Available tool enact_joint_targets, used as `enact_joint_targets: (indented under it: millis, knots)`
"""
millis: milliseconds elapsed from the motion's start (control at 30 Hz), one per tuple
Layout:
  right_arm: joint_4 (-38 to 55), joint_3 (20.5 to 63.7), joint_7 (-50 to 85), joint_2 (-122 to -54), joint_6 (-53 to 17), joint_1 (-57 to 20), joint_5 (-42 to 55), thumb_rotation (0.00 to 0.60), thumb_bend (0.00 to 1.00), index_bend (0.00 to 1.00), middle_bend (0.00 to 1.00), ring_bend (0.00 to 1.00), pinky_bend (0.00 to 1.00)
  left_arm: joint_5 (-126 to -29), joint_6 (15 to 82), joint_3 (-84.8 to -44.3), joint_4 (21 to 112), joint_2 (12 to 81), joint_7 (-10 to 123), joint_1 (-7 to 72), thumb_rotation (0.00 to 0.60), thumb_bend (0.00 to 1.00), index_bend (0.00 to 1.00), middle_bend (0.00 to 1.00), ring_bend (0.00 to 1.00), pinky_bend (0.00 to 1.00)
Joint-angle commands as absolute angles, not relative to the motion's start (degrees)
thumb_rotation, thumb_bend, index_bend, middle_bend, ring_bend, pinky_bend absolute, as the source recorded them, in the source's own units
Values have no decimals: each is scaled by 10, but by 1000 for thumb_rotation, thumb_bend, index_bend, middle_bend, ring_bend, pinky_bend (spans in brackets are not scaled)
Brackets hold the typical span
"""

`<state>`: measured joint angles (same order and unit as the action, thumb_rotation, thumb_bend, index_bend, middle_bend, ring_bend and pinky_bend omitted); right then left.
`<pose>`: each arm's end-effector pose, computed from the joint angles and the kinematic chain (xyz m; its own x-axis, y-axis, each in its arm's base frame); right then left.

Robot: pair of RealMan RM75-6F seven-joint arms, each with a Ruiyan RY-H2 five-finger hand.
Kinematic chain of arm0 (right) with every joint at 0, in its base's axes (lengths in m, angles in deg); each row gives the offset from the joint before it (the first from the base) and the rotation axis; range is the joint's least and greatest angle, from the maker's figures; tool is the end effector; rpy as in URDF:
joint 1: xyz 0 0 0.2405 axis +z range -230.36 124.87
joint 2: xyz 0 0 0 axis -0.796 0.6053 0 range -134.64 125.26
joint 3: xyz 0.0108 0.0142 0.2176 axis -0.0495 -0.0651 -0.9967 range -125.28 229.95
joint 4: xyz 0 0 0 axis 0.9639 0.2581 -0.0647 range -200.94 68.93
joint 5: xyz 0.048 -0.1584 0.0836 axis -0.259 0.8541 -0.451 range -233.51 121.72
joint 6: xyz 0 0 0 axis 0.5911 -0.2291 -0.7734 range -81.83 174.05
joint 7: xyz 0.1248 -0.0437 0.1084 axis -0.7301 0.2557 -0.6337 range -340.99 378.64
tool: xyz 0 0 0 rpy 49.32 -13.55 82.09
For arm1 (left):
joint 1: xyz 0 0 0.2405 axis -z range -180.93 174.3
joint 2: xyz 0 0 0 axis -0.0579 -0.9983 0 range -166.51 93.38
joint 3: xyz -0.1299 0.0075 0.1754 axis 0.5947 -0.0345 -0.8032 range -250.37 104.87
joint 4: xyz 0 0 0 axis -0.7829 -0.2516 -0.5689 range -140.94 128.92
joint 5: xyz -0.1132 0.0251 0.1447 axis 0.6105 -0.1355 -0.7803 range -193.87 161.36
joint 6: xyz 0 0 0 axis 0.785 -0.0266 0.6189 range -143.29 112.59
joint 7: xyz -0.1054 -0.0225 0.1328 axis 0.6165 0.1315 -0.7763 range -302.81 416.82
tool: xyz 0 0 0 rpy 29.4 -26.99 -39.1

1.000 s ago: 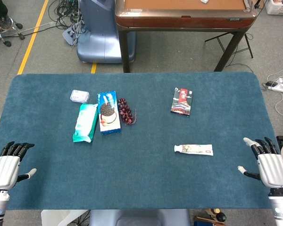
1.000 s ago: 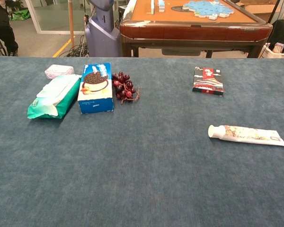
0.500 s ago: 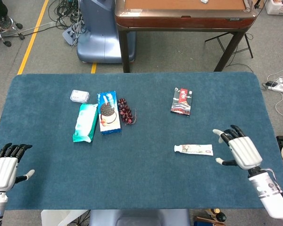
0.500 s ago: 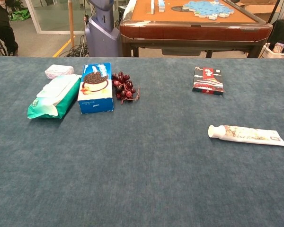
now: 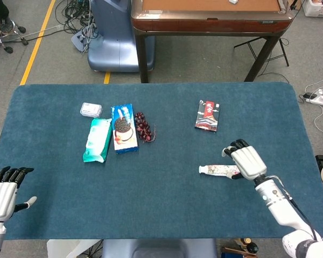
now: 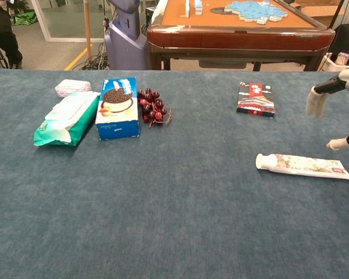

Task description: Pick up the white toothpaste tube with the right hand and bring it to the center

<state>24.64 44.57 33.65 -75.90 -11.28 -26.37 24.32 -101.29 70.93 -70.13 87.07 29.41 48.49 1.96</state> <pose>-0.1981 -0.2971 0.0752 0.5822 -0.2040 0.7870 -0.7973 -0.3332 0.5034 -0.2626 0.2039 0.1584 0.4873 -0.0138 0.8731 0.8732 -0.0001 -0.4874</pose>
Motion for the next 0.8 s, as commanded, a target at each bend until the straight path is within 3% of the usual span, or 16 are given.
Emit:
enact_joint_targets:
  millis: [33, 800]
  knots:
    - [224, 450, 351, -782, -102, -250, 237, 600, 14, 393, 406, 231, 161, -1013, 710, -702, 870, 293, 486, 19, 600, 53, 243, 269, 220, 114]
    - [149, 469, 430, -874, -66, -212, 163, 600, 49, 426, 431, 231, 161, -1017, 705, -707, 856, 297, 508, 15, 600, 52, 242, 269, 220, 114]
